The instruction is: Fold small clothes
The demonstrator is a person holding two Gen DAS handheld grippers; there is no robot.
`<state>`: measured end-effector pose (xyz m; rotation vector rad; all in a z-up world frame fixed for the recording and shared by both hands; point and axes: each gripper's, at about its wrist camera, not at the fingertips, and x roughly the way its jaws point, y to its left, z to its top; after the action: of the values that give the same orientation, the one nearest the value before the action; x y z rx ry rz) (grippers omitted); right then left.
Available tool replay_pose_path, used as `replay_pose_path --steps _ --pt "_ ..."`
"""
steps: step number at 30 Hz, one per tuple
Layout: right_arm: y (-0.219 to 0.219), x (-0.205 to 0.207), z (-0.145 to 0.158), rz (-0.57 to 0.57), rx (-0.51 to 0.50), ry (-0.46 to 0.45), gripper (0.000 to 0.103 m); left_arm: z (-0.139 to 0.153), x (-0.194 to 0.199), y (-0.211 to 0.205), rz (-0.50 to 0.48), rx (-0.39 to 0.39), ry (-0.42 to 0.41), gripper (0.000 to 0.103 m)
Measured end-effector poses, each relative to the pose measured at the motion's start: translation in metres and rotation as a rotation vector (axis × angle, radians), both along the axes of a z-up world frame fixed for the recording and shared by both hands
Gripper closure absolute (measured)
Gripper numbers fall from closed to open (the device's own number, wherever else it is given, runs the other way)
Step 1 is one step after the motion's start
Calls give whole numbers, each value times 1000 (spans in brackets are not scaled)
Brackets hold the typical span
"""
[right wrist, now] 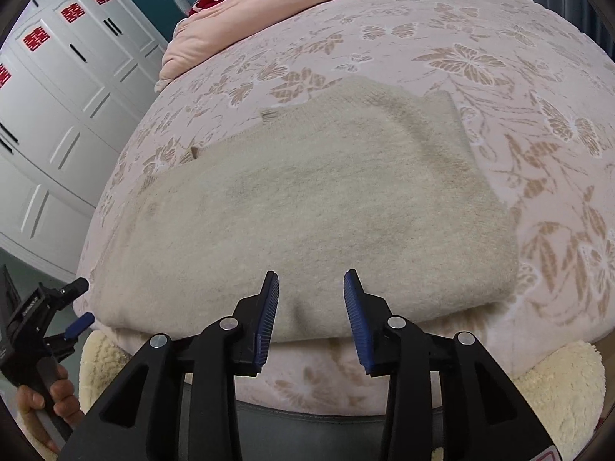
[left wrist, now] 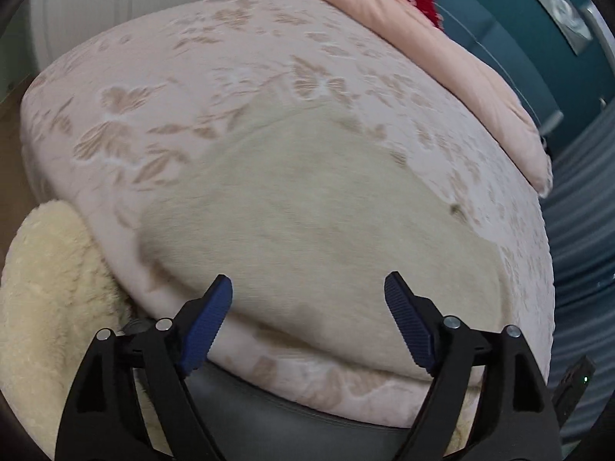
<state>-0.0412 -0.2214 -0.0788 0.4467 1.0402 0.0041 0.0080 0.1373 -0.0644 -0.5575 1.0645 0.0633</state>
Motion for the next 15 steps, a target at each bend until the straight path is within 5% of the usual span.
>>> replay_pose_path --steps 4,9,11,14,15 --pt "30 10 0 58 -18 11 66 -31 -5 48 181 -110 70 15" --pt "56 20 2 106 -56 39 64 -54 20 57 197 -149 58 17" --pt "60 20 3 109 -68 41 62 -65 30 62 220 -201 99 32" --pt "60 21 4 103 -64 43 62 -53 40 62 182 -273 38 72" --pt "59 21 4 101 -63 42 62 -41 43 57 152 -271 11 74"
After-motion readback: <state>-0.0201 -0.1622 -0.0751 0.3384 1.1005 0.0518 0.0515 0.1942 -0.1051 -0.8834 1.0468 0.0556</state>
